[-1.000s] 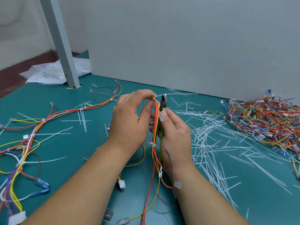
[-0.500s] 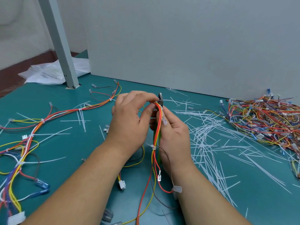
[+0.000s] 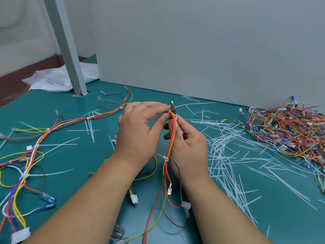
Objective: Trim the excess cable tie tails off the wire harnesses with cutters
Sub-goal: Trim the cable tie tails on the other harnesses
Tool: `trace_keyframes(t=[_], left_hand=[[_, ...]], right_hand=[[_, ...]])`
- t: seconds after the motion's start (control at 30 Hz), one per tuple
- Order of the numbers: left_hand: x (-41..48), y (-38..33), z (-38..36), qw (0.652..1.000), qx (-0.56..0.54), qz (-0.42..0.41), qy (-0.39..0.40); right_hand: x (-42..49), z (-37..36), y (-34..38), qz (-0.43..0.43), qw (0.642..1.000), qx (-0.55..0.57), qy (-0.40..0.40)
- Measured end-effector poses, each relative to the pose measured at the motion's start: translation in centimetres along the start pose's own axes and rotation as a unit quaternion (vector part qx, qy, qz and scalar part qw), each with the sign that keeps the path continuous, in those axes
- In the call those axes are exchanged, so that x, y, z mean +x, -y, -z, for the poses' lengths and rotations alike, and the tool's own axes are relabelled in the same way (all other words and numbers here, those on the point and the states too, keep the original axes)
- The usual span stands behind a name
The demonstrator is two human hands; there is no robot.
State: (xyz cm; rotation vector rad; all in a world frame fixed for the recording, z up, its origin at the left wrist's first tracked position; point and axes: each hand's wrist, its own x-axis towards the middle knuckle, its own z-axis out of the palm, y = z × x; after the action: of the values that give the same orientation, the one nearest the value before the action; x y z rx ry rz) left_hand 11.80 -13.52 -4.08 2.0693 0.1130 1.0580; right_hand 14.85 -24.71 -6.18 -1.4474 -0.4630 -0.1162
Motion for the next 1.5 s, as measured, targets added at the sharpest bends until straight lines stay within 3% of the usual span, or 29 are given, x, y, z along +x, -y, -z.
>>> trace_keyframes(t=[0.3, 0.4, 0.67, 0.8, 1.2, 1.5], left_hand=[[0.0, 0.2, -0.1, 0.998, -0.035, 0.001, -0.047], [0.1, 0.2, -0.2, 0.997, -0.019, -0.035, -0.068], [0.3, 0.3, 0.4, 0.988, 0.048, -0.119, -0.082], [0.3, 0.0, 0.4, 0.989, 0.066, -0.113, -0.064], [0.2, -0.1, 0.3, 0.994, 0.057, -0.083, -0.047], [-0.2, -0.3, 0.1, 0.992, 0.028, -0.113, -0.057]], right_hand=[[0.2, -0.4, 1.1, -0.098, 0.987, 0.127, 0.023], [0.2, -0.4, 1.3, -0.103, 0.984, 0.141, 0.031], [0.3, 0.2, 1.5, -0.099, 0.986, 0.126, 0.046], [0.5, 0.7, 1.3, -0.072, 0.993, 0.078, 0.043], [0.7, 0.7, 0.9, -0.085, 0.990, 0.099, 0.048], [0.3, 0.4, 0.4, -0.030, 0.998, 0.050, 0.019]])
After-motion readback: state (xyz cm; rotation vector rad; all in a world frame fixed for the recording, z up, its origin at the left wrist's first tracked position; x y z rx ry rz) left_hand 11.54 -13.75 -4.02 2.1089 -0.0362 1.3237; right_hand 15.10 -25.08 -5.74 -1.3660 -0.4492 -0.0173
